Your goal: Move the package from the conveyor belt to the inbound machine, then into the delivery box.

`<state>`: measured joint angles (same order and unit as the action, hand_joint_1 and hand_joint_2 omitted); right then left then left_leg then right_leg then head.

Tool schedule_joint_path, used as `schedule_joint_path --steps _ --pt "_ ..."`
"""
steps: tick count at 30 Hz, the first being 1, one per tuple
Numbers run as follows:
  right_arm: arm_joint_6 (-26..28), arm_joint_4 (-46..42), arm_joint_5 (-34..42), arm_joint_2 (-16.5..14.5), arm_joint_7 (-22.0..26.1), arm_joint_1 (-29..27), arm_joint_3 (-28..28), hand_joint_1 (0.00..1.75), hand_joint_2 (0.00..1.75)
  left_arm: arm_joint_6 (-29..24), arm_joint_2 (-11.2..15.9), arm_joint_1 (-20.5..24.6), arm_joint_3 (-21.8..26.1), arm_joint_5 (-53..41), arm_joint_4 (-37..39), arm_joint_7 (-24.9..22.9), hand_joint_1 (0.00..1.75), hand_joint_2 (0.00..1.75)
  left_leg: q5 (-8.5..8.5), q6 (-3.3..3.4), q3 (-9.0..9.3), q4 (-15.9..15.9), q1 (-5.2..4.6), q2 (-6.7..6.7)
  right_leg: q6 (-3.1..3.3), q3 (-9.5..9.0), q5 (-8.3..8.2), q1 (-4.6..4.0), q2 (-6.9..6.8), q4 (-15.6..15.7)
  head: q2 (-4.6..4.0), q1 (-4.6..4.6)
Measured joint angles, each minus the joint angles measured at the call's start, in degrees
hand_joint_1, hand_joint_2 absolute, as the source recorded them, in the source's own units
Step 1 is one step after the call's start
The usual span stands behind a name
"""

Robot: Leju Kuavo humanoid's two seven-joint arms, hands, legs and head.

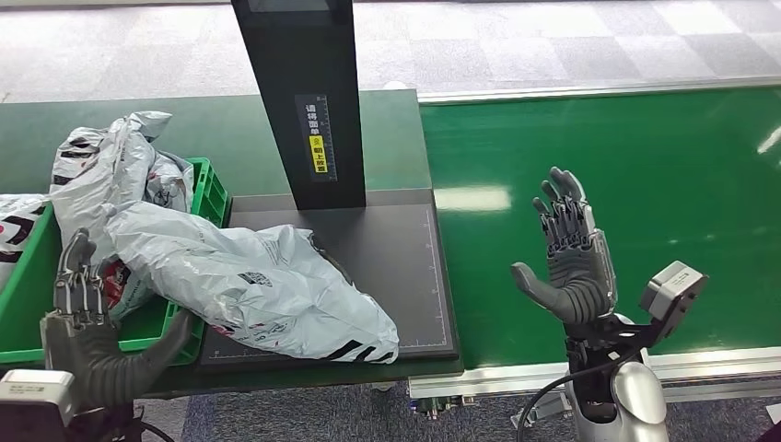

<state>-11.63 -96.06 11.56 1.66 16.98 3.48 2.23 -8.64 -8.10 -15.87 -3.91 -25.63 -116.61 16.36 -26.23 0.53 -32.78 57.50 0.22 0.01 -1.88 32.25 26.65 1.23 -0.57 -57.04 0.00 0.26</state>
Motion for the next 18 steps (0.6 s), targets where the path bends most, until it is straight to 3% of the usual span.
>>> schedule_joint_path --steps 13,18 --pt "-0.3 0.0 0.2 -0.1 0.1 0.2 0.1 0.0 1.75 0.7 2.0 2.2 -1.7 0.0 0.4 0.0 0.0 1.75 0.0 0.0 0.0 0.0 0.0 0.02 0.0 0.01 0.0 0.0 0.01 0.0 0.0 0.0" --pt "-0.2 0.0 0.2 -0.4 0.0 0.4 0.1 0.0 1.75 3.3 2.5 2.9 -3.6 -2.3 1.0 -1.8 0.0 1.75 0.0 0.0 0.0 0.0 0.0 0.02 0.0 0.01 0.0 0.0 0.01 0.0 0.0 0.0"
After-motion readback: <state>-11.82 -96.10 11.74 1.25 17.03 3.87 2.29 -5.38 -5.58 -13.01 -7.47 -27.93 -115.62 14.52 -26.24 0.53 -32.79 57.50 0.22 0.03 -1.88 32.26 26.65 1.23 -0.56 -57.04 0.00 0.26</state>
